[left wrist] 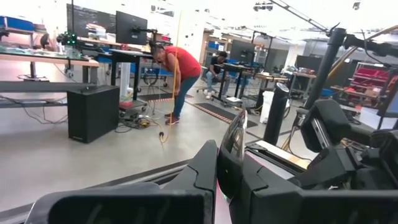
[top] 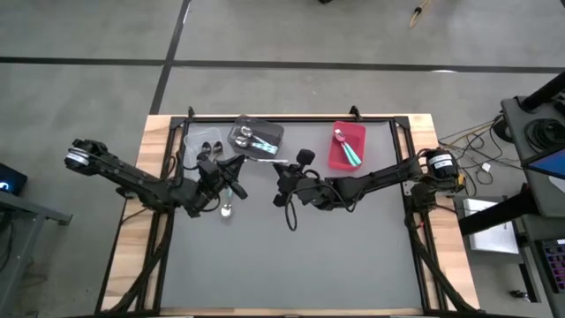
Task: Sort silverware by color (type)
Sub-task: Put the blue patterned spoon into the black bin
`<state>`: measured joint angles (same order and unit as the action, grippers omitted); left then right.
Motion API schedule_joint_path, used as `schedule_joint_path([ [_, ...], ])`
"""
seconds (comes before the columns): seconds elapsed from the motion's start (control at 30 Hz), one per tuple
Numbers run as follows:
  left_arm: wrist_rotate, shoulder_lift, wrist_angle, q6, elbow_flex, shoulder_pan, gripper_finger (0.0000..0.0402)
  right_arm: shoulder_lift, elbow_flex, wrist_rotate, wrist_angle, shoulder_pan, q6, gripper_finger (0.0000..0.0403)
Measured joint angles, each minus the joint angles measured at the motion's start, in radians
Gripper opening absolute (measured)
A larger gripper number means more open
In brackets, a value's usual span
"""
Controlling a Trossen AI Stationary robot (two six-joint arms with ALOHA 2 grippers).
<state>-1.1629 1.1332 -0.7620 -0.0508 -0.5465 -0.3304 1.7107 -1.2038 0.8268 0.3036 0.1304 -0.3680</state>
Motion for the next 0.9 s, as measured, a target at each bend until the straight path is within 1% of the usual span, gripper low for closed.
schedule_joint_path([
  [0.17,-0.006,-0.001,0.000,0.001,0.000,0.007,0.0000,0.000,-0.001,0.000,0.008,-0.006,0.005,0.0009],
  [0.3,-0.025,-0.002,-0.001,0.028,0.000,0.037,0.0000,-0.002,-0.001,0.003,0.011,-0.007,0.031,0.0018],
  [0.5,-0.025,-0.023,-0.001,0.061,0.001,0.070,0.0000,-0.005,-0.002,0.002,-0.010,-0.007,0.077,0.0062],
  [0.63,-0.024,-0.069,0.001,0.117,0.001,0.070,0.0000,-0.058,-0.002,-0.006,-0.071,-0.007,0.111,0.0096],
  [0.7,-0.015,-0.101,0.001,0.146,0.001,0.070,0.0000,-0.109,0.004,-0.051,-0.100,-0.007,0.111,0.0108],
  [0.73,0.009,-0.118,0.006,0.153,0.002,0.070,0.0000,-0.134,0.013,-0.093,-0.107,-0.007,0.108,0.0113],
  [0.83,0.133,-0.177,0.031,0.146,0.011,0.070,0.0000,-0.221,0.067,-0.250,-0.106,-0.029,0.116,0.0125],
  [0.9,0.213,-0.211,0.036,0.147,0.027,0.070,0.0000,-0.279,0.121,-0.343,-0.081,-0.058,0.160,0.0127],
])
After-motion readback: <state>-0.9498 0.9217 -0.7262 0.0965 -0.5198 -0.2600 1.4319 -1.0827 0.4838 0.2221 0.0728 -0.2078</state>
